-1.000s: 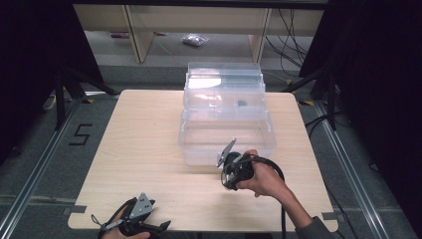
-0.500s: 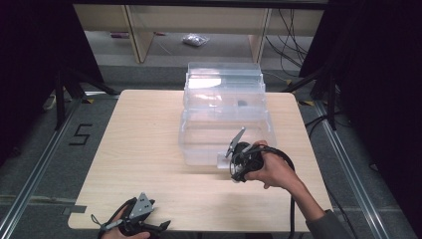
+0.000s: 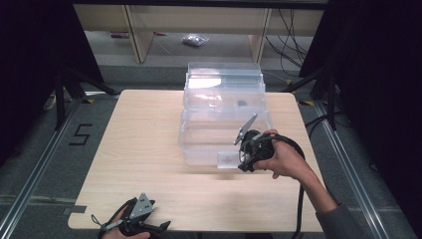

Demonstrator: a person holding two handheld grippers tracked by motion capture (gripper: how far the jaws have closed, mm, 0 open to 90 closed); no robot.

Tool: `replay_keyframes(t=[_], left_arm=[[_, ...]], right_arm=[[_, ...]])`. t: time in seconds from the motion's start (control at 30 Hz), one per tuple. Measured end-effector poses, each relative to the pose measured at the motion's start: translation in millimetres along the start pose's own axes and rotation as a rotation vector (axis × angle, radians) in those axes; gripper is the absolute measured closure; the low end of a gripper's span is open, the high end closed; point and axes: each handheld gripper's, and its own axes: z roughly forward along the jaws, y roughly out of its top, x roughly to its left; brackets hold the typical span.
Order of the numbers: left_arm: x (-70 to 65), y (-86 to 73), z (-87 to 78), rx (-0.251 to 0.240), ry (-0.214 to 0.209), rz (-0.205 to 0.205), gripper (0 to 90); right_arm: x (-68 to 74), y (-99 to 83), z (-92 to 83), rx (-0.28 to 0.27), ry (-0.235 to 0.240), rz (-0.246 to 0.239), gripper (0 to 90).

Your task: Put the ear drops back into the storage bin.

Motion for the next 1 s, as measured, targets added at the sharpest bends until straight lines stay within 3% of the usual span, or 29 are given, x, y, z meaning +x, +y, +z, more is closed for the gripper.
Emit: replay_keyframes(t=[0.27,0.47,0.5,0.6,0.67,0.73,0.8,0.83,0.9,0.93,1.0], left_arm=[[-0.4,-0.1,0.4,0.001,0.000,-0.001,15.2],[0.1,-0.2,0.3,0.003,-0.001,0.003,15.2],[-0.2,-0.6,0.5,0.005,-0.002,0.001,15.2],[-0.2,0.0,0.4,0.001,-0.001,0.000,15.2],[-0.5,-0.6,0.6,0.004,-0.001,0.000,15.2],[-0.1,-0.4,0.4,0.004,-0.001,0.001,15.2],[-0.2,-0.2,0.5,0.001,-0.002,-0.001,15.2],[-0.4,-0.6,0.4,0.002,-0.002,0.001,15.2],[-0.2,-0.7,0.2,0.003,-0.003,0.002,15.2],[0.2,-0.4,-0.1,0.003,-0.003,0.004,15.2],[0.2,-0.4,-0.1,0.003,-0.005,0.002,15.2]], right_arm=[[-12.9,2.8,-18.3,-0.022,-0.026,0.016,60.3],[-29.9,3.8,-27.7,-0.018,-0.047,0.054,60.4],[-38.6,4.1,-29.3,-0.009,-0.062,0.072,60.3],[-46.7,4.7,-29.5,0.005,-0.077,0.104,60.3],[-60.2,6.2,-27.3,0.015,-0.088,0.146,60.3],[-65.8,6.4,-26.1,0.015,-0.087,0.144,60.4],[-75.8,7.3,-22.9,0.018,-0.093,0.161,60.4],[-84.7,7.5,-18.5,0.024,-0.097,0.194,60.4],[-88.3,7.3,-16.7,0.028,-0.101,0.202,60.3],[-98.7,7.0,-11.0,0.039,-0.103,0.226,60.4],[-102.5,6.9,-8.5,0.042,-0.105,0.241,60.4]])
